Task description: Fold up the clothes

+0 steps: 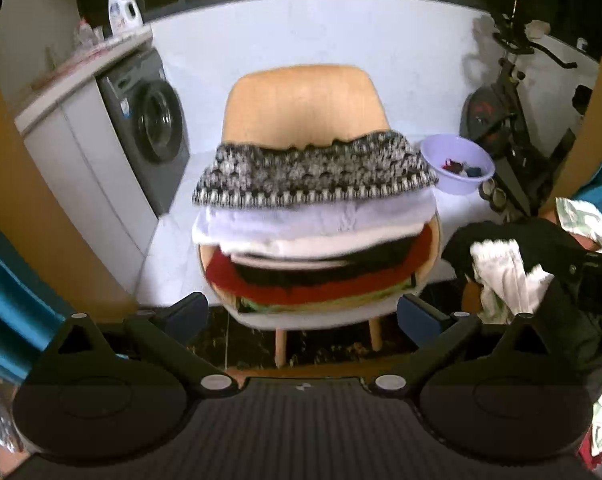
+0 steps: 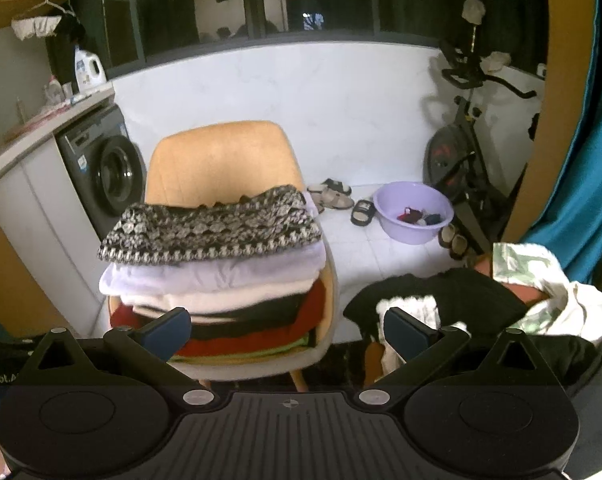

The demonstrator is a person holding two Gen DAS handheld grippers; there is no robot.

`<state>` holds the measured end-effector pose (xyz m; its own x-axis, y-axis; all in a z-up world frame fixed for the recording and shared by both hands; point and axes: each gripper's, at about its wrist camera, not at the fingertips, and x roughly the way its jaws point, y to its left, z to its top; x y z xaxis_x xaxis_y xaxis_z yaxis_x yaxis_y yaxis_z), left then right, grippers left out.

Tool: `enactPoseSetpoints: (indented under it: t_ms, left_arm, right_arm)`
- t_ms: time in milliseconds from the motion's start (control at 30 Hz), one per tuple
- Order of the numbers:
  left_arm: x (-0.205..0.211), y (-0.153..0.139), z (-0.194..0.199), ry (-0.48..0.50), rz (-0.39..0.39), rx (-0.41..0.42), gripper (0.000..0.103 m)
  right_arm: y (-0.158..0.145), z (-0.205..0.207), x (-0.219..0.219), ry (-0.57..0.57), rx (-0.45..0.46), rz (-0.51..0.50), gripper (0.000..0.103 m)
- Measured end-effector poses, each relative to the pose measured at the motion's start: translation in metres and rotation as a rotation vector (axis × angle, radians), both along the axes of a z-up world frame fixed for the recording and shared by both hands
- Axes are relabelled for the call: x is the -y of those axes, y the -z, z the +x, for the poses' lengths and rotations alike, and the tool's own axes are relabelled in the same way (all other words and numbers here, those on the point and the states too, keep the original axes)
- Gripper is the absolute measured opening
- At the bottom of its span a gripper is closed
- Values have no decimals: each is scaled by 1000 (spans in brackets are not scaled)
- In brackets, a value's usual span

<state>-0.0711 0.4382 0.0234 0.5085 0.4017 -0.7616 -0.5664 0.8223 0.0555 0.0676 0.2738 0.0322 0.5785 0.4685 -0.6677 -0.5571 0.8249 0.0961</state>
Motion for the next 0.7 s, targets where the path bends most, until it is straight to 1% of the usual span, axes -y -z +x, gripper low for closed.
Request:
enactPoseSetpoints:
  t_ms: [133,267,533,700]
  left_arm:
    - [-6,3,-21,1,-52,1,103]
    - [-5,2,-37,26,-49,7,103]
    - [-15,0,-59,40,-66,19,103]
    - [-23,1,-69,40,-73,18,103]
  right_arm:
    - [-1,-28,-7,-4,11,-22,102]
    - [-4,-55,-13,-2,32,-30,102]
    - [-4,-91,-22,18,33,-39,102]
    - [-3,-106,-27,24,29,-43,102]
